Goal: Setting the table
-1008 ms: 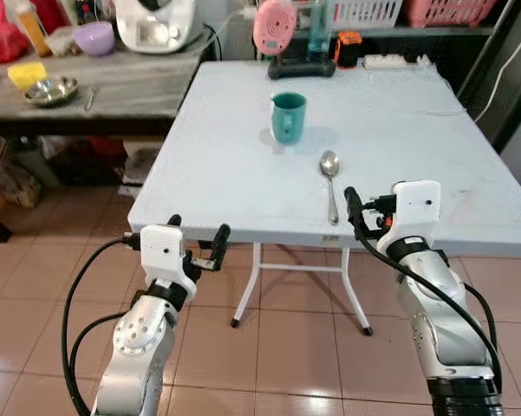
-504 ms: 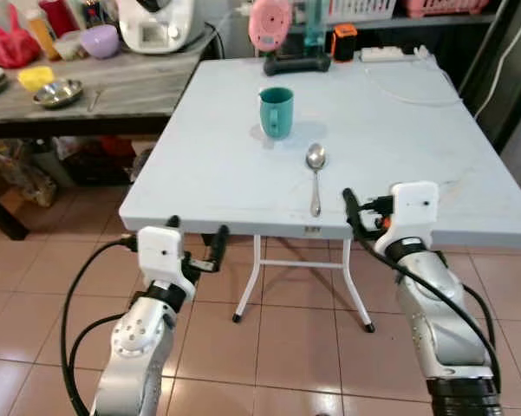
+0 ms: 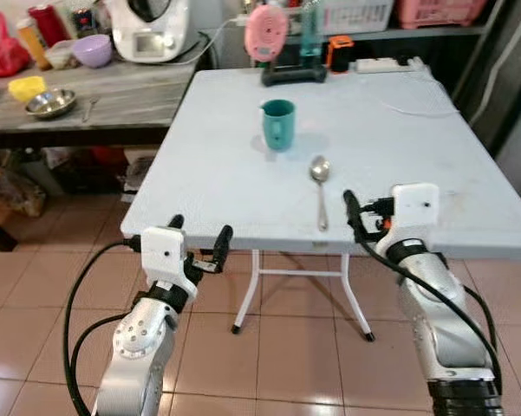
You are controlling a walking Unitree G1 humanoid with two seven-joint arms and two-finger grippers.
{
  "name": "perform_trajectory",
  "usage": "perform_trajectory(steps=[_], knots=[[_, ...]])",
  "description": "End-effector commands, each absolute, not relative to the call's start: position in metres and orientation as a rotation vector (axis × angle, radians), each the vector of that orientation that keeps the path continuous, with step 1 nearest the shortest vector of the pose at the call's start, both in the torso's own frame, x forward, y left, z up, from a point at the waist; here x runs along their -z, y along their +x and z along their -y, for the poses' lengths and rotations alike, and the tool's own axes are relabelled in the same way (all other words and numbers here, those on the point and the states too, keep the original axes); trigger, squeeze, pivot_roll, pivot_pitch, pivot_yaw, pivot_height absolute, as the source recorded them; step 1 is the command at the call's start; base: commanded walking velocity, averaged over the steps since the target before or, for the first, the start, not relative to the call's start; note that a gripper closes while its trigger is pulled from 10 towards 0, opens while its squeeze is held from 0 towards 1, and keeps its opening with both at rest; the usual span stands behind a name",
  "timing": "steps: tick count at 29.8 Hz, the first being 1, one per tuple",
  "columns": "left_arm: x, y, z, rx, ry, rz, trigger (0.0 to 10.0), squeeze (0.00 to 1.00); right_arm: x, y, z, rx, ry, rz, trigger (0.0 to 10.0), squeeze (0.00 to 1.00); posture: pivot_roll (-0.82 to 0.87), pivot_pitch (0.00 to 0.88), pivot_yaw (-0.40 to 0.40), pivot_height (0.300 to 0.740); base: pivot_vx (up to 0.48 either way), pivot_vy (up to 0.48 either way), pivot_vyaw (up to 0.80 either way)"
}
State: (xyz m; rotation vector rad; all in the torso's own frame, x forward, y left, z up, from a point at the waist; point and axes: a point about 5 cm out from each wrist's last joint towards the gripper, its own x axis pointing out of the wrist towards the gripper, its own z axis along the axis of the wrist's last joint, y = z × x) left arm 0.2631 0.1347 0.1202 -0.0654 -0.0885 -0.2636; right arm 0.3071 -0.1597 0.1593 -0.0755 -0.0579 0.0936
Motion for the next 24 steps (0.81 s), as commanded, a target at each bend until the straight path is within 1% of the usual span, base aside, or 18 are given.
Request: perform_trajectory(steps=[1,16,24], knots=[[-0.121,0.263,-0.138,0.263,-0.056,0.090,10.0,0.00,-0.162,0.307,0.155,-0.105,-0.075,0.068,10.0,0.00,-0.14,0.083,0.081,0.740,0.398,0.000,0.00],[-0.119,0.262,-0.136,0.290,-0.053,0.072,10.0,0.00,-0.154,0.303,0.153,-0.089,-0.055,0.040,10.0,0.00,-0.14,0.091,0.093,0.740,0.389,0.000,0.00],[-0.115,0.252,-0.127,0.409,-0.072,0.048,10.0,0.00,-0.147,0.299,0.149,-0.094,-0.032,0.010,10.0,0.00,-0.13,0.097,0.095,0.740,0.000,0.000,0.00]])
